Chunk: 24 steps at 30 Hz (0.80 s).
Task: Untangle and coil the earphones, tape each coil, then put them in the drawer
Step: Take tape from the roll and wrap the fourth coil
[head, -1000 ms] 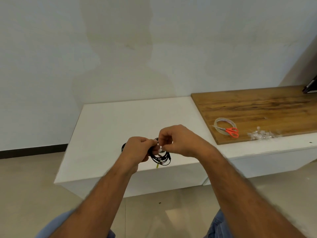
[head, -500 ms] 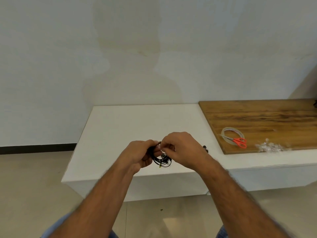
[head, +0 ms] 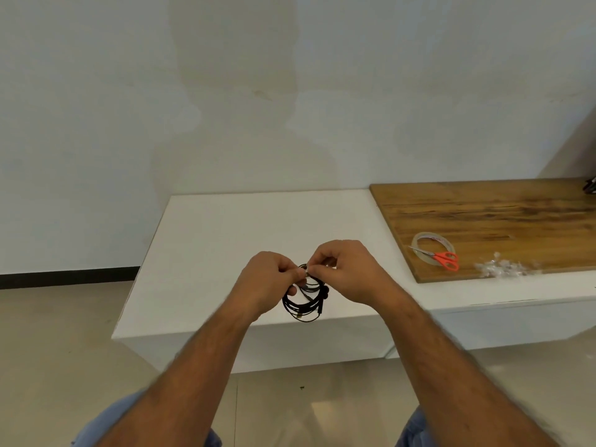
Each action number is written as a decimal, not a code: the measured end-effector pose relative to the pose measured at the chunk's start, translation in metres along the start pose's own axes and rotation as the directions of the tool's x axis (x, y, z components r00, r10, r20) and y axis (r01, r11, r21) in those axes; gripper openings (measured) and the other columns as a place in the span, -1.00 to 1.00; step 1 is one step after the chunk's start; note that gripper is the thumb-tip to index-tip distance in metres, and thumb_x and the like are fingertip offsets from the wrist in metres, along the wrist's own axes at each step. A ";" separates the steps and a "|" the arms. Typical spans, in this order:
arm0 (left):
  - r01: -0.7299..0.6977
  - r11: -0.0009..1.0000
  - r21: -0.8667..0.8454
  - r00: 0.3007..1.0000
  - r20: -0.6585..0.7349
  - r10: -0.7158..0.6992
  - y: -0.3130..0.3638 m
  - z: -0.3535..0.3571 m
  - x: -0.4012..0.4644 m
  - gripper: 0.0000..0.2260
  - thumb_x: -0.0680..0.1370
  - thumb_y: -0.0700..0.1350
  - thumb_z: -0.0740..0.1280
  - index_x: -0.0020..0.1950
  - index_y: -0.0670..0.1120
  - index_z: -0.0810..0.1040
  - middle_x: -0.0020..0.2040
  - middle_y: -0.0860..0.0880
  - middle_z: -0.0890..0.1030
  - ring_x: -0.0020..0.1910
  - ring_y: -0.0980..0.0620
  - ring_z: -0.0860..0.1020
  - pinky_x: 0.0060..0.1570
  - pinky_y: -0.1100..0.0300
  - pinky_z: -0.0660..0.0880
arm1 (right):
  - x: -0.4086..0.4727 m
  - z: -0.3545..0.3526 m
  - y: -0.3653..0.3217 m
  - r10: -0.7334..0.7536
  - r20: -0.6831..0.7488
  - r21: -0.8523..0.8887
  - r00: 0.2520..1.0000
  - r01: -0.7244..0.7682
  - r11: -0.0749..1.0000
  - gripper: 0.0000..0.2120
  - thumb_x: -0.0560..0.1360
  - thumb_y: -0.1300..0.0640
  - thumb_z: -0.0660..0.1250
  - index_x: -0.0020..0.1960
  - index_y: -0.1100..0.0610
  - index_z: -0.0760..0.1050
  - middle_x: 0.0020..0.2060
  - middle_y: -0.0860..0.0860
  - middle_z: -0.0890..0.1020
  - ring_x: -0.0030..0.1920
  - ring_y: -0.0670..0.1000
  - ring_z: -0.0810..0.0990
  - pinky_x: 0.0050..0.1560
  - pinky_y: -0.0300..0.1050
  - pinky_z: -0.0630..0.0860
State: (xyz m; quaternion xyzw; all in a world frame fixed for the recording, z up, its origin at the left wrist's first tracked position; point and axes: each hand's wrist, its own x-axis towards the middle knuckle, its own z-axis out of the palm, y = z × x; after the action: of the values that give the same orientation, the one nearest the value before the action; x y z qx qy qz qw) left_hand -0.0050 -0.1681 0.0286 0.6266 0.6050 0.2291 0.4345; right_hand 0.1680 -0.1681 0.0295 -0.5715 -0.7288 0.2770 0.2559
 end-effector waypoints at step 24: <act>-0.556 0.702 0.446 0.821 0.163 0.547 0.017 0.007 -0.017 -0.87 0.55 -0.03 0.37 -0.05 -0.04 0.67 -0.16 0.05 0.63 -0.18 0.08 0.54 -0.13 0.23 0.41 | 0.001 -0.029 0.025 0.162 0.571 0.442 0.805 -0.468 0.766 -0.98 0.38 0.25 0.39 -0.23 0.18 0.58 -0.30 0.08 0.61 -0.26 0.03 0.56 -0.03 -0.06 0.54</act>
State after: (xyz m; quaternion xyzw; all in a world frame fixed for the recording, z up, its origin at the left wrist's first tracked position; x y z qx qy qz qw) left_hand 0.0071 -0.1845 0.0432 0.8671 0.4229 0.1876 0.1845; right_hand 0.2045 -0.1589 0.0331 -0.4961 -0.5433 0.6576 0.1623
